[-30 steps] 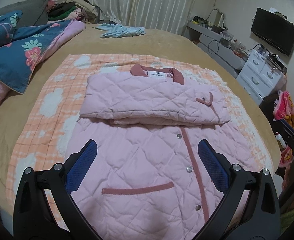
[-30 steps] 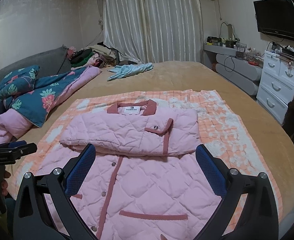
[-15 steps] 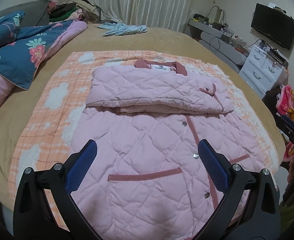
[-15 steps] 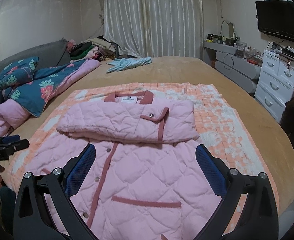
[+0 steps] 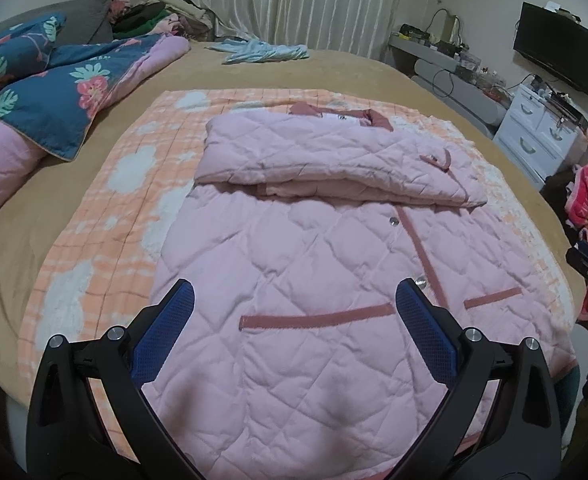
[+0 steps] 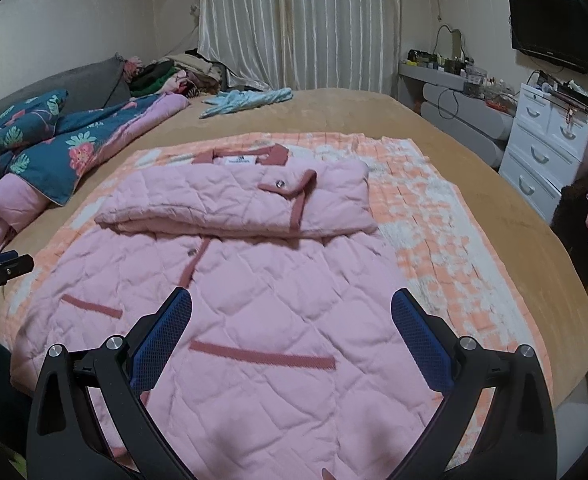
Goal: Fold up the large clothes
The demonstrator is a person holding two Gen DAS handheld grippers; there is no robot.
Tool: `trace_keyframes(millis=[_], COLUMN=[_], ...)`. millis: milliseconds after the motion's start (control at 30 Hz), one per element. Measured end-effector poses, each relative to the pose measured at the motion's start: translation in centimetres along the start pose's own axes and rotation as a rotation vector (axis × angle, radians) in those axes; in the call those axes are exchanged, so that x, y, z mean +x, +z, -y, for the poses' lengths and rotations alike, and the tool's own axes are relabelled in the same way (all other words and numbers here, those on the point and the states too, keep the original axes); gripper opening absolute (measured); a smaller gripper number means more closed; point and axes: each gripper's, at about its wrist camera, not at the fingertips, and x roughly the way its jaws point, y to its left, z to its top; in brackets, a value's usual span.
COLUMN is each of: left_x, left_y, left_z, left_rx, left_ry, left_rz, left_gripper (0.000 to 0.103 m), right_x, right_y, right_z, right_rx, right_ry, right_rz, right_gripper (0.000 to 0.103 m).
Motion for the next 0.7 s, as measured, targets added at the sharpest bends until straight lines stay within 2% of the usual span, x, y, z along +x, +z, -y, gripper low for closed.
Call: trace_keyframes(millis=[400, 700], left_x=[1.5, 2.2], left_y=[-3.6, -6.3], left_z=[-0.6, -2.5], left_rx=[0.043, 0.039], left_ry=[0.060, 0.102], left_rz=[-0.048, -0.075], left_gripper=[0.094, 0.094], right_x=[0.6, 1.6], right_y=[-3.3, -6.0], right_z=[2.4, 3.7], right_rx=[0.041, 0.042], right_ry=[-0.013, -0.048], right_rz=[-0.087, -0.190], right_gripper=[0.099, 0.099])
